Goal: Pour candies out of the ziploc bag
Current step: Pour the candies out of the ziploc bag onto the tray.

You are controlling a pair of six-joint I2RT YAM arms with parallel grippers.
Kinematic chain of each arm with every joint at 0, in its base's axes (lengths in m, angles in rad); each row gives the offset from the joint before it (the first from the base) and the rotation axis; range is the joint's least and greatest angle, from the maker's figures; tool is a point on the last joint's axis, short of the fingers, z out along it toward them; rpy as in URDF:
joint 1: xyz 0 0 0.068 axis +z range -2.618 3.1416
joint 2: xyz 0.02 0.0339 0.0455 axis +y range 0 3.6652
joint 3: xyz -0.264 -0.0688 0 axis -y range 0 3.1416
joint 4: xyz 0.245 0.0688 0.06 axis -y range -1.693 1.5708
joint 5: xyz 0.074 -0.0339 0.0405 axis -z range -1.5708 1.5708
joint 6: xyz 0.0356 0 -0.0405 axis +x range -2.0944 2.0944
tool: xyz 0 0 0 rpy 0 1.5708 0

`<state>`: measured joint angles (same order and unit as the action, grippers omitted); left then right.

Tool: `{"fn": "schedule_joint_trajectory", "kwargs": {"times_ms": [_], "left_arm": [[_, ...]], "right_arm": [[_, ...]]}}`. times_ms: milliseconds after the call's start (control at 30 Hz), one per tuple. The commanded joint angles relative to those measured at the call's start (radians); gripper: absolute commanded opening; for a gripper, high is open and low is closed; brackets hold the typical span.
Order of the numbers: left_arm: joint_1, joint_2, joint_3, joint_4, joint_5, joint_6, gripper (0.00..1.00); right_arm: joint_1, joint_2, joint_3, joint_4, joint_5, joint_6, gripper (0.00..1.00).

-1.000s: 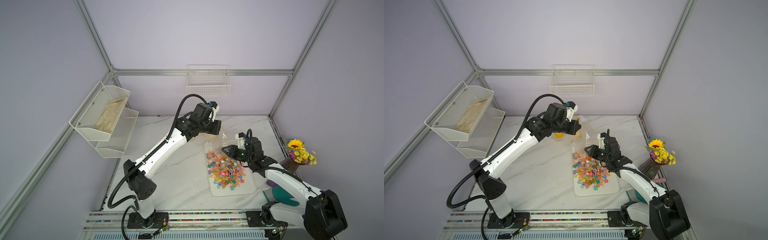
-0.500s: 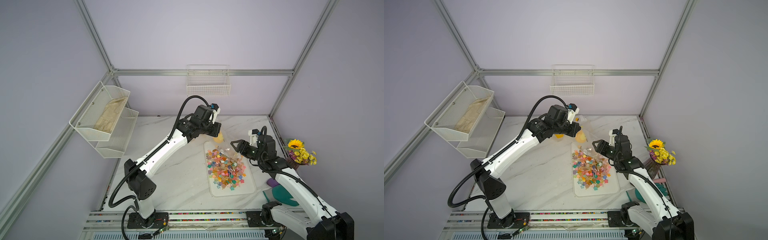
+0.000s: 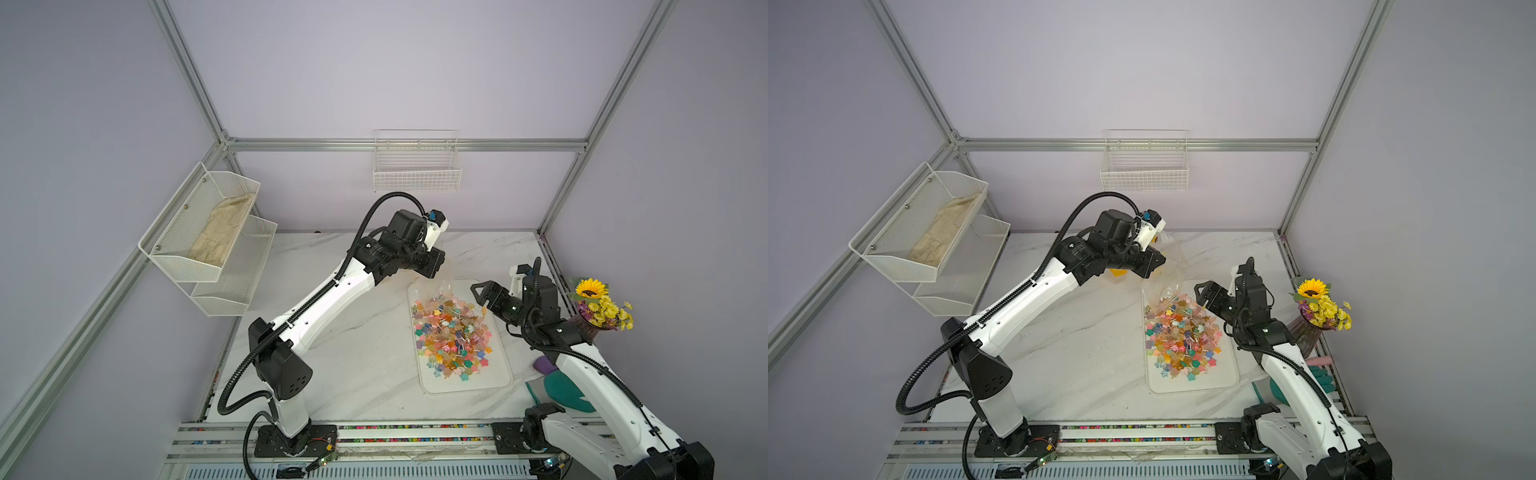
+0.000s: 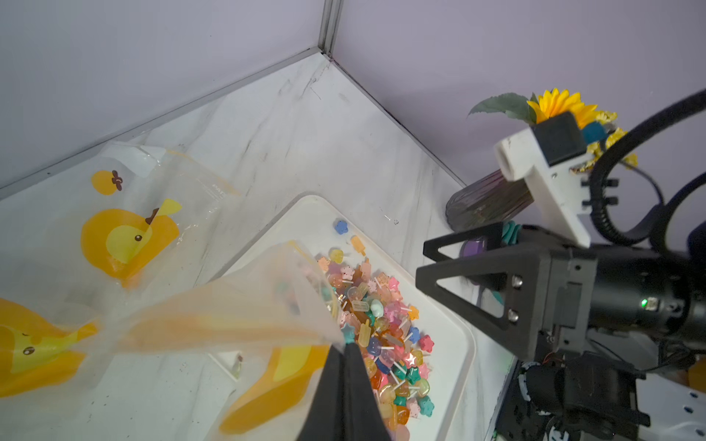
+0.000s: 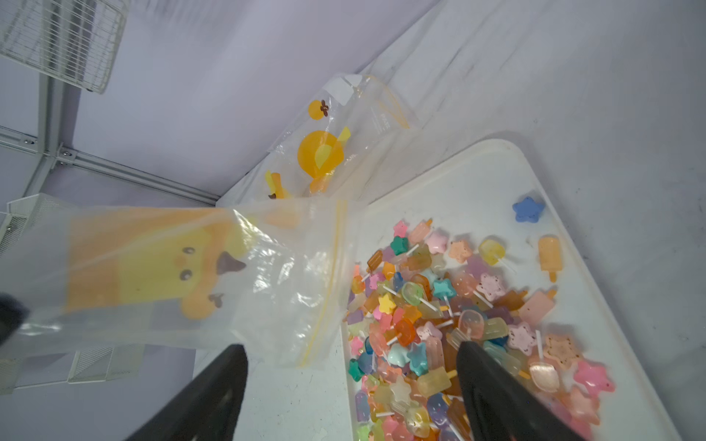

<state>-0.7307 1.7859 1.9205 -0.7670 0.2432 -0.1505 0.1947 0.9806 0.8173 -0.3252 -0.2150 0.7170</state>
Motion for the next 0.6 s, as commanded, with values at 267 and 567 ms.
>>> {"fn": "schedule_joint_trajectory", "kwargs": {"times_ms": [267,567], "left_arm": [[-0.063,-0.126,-0.107,0.026,-0.14,0.533,0.0],[-0.142,-0.284,-0.291,0.139,-0.216,0.94,0.0]], "right_arm": [[-0.011,0.05,0.188,0.064,0.0,-0.011,0.92],[-0.01,0.141,0.266,0.098,-0.124,-0.009,0.94]]}}
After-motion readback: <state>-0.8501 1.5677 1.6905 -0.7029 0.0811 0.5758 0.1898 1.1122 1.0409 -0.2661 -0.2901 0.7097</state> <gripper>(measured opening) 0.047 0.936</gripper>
